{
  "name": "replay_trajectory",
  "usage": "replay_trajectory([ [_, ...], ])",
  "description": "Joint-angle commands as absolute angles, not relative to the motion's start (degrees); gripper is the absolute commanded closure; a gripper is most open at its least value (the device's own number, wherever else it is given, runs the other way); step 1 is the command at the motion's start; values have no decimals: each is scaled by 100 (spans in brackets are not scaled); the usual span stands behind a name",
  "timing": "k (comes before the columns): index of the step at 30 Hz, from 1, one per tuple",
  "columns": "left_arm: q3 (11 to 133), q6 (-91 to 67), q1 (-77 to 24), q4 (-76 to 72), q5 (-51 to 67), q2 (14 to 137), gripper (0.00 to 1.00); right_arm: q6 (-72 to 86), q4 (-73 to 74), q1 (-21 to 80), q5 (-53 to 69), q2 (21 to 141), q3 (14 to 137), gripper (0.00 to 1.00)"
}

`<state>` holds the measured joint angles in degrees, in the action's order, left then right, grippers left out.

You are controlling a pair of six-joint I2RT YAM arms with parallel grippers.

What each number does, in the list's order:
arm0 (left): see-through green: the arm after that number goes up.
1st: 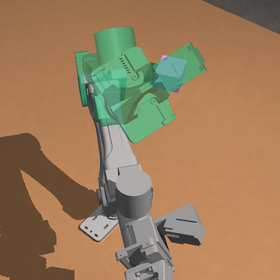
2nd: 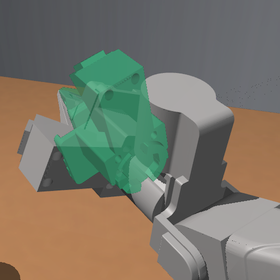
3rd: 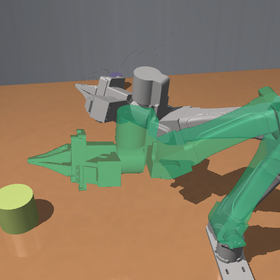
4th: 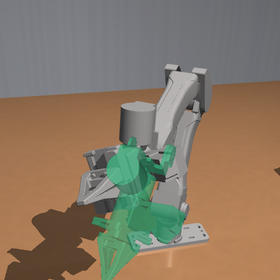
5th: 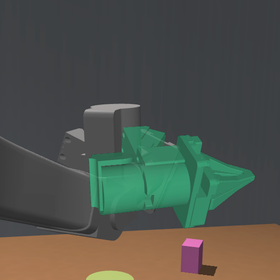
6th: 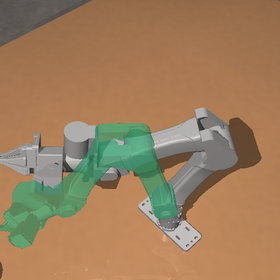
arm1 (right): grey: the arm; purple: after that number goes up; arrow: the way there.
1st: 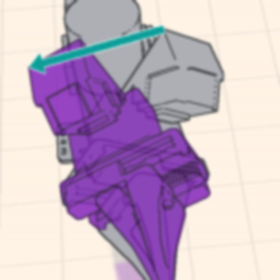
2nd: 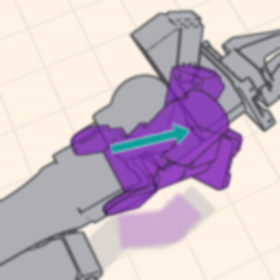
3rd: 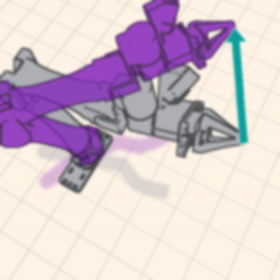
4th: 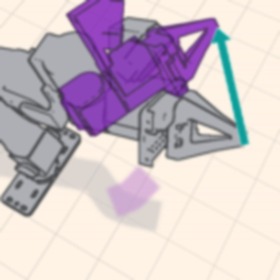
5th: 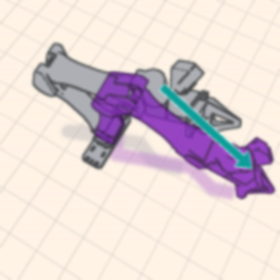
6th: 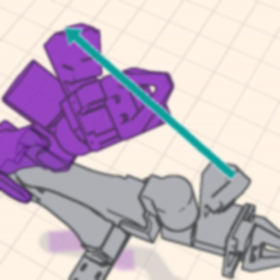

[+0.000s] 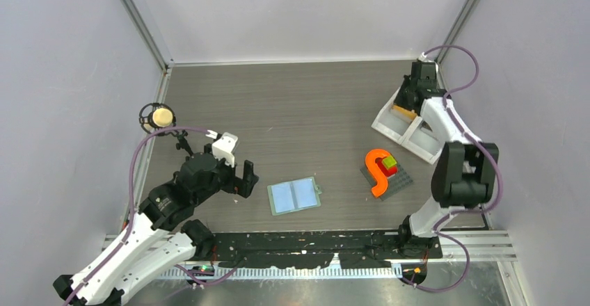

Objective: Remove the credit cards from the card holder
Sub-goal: Reset both arms

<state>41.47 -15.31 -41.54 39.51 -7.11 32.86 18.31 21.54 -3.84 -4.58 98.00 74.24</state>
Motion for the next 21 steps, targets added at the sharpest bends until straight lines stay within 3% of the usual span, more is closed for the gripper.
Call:
replay_trajectory([
  [1,4507,-1741,-4139,3778,-864,3124,1,1762,2230,69,-296,8494,7023,85],
  [8,4407,-2329,-4135,3581,-936,2839,1,1614,2200,876,336,6877,6177,61],
  [13,4222,-2633,-4138,3427,-801,2557,1,1889,2242,1385,488,5592,5495,30],
  [18,4245,-2637,-4136,3583,-943,2314,1,1977,2303,1545,1016,4530,4879,18],
  [19,4233,-2641,-4137,3610,-963,2271,1,2010,2285,1546,1153,4392,4678,4],
  [21,4156,-2695,-4140,3606,-979,2164,1,2054,2188,1547,1414,3953,4355,3],
])
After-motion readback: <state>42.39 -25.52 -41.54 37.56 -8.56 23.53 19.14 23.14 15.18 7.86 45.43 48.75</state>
